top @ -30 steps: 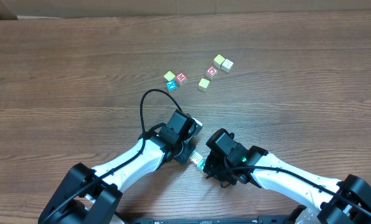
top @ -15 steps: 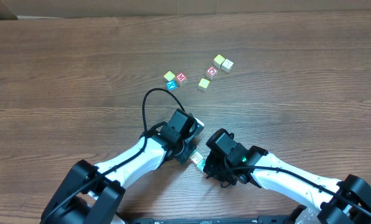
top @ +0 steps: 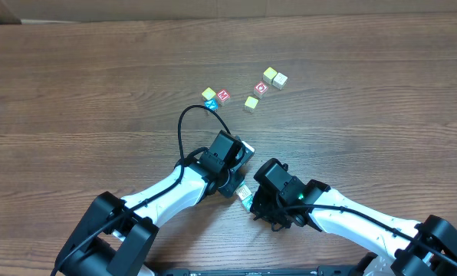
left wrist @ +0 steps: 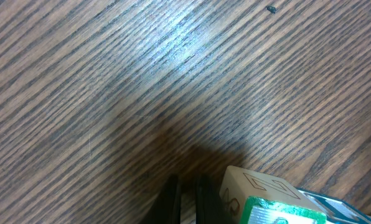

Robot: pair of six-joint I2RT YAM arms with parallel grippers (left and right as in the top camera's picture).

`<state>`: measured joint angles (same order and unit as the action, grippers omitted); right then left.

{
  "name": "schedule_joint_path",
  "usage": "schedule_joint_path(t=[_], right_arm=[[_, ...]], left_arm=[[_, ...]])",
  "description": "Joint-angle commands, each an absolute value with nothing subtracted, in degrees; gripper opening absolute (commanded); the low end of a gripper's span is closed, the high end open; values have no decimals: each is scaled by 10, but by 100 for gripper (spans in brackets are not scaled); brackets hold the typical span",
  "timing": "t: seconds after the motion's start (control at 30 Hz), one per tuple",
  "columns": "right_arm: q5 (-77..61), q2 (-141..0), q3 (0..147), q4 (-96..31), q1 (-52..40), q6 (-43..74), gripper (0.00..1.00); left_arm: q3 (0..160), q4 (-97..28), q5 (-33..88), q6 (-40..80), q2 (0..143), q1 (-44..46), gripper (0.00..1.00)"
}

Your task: Flip 3 blocks

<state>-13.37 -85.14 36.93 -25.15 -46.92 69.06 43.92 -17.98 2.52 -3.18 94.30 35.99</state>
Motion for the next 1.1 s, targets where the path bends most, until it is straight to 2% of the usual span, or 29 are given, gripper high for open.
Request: schedule_joint_path(t=[0.0, 1.07], right_arm=[[-136, -853, 370, -241, -473, 704, 4], [-120, -853, 370, -224, -506, 796, 4]], left_arm=[[429, -186, 40, -35, 970, 366, 4], [429, -185, 40, -58, 970, 366, 4]])
